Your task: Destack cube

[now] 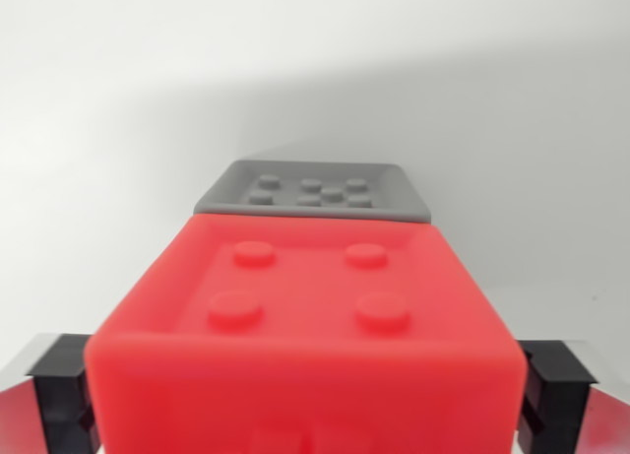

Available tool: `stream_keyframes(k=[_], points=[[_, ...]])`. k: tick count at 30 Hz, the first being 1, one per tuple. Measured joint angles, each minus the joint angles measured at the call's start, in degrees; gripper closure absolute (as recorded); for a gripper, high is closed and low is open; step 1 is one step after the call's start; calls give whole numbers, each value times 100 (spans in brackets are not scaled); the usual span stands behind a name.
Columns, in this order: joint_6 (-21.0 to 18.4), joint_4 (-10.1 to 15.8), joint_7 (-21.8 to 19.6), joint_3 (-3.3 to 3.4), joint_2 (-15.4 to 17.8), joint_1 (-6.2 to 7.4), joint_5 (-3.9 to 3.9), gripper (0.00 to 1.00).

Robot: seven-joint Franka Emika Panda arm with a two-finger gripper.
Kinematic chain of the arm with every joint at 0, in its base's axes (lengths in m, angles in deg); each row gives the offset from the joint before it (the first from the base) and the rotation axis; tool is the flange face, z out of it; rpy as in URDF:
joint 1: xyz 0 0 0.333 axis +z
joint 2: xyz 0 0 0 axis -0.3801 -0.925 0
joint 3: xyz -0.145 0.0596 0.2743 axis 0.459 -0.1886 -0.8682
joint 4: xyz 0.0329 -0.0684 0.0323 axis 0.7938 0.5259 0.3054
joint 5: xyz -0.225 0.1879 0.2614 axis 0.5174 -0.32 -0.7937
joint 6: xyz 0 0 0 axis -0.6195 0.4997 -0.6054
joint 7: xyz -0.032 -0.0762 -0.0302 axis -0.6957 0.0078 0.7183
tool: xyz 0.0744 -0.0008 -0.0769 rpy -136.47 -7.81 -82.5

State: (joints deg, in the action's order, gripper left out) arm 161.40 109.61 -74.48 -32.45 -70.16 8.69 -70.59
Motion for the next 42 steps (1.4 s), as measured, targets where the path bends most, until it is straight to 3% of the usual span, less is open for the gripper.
stream_keyframes(k=[30,42], points=[[-5,0,1,-1,6,0,0,100],[-132,24,1,8,182,4,0,100]])
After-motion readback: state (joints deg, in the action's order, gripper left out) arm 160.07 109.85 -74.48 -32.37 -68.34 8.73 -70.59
